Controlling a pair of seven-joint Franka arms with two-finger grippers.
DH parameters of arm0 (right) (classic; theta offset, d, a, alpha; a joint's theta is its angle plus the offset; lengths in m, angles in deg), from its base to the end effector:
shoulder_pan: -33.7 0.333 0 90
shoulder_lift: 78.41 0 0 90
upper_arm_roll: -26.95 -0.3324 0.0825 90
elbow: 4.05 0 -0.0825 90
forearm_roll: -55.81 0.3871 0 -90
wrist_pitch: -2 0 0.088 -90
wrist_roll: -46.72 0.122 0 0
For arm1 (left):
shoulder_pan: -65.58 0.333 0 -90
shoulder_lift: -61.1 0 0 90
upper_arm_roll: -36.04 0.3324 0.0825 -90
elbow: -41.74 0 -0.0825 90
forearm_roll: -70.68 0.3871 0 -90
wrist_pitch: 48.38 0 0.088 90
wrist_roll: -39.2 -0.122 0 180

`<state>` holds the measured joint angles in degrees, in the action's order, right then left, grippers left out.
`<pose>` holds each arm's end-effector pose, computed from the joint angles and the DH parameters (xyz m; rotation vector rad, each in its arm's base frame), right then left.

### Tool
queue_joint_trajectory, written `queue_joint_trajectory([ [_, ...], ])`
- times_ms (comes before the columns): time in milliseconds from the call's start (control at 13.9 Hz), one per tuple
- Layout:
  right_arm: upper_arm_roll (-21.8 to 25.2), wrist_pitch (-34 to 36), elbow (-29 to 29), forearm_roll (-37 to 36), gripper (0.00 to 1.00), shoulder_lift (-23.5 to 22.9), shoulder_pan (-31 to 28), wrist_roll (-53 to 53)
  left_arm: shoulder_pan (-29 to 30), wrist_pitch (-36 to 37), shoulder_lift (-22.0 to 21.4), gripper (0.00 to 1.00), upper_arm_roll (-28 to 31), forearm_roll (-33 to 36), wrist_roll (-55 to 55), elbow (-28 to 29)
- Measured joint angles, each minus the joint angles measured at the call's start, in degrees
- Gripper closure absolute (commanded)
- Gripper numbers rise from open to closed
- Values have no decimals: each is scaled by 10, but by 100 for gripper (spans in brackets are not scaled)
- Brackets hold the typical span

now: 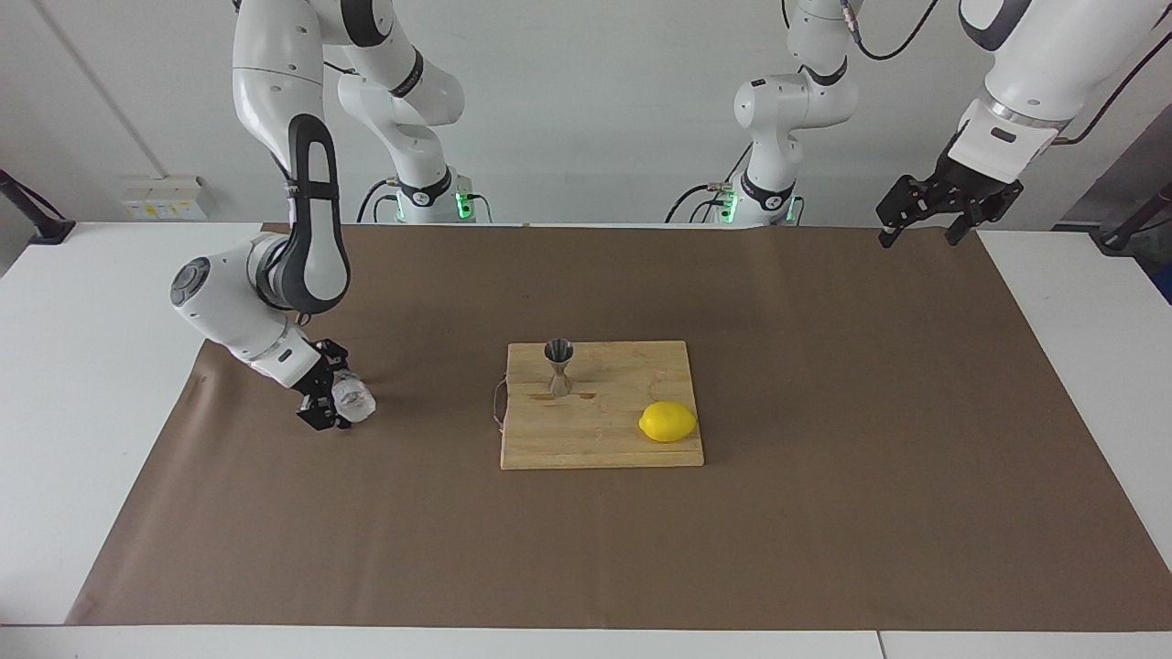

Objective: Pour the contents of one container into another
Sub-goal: 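Close the right gripper around the clear plastic cup, then lift the clear cup with the right gripper and carry it above the metal cup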

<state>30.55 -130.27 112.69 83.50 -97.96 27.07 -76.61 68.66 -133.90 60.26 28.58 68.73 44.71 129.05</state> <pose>0.5911 -0.0911 0.2705 -2.0009 -2.1370 -0.4016 0.5429 -0.0466 0.6493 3.1108 0.0270 -0.0302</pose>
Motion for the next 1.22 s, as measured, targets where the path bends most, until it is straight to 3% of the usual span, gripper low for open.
queue_joint_trajectory([
  [72, 0, 0, 0, 7, 40, 0, 0, 0, 0, 0, 0, 0, 0, 0, 0, 0],
  [215, 0, 0, -3, 20, 59, 0, 1, 0, 0, 0, 0, 0, 0, 0, 0, 0],
  [431, 0, 3, -5, 25, 99, 2, 1, 0, 0, 0, 0, 0, 0, 0, 0, 0],
  [933, -4, 23, -9, 28, 100, 5, 8, 66, 0, 0, 0, 0, 0, 0, 0, 0],
  [1220, -6, 30, -13, 29, 100, 34, 29, 127, 0, 0, 0, 0, 0, 0, 0, 0],
])
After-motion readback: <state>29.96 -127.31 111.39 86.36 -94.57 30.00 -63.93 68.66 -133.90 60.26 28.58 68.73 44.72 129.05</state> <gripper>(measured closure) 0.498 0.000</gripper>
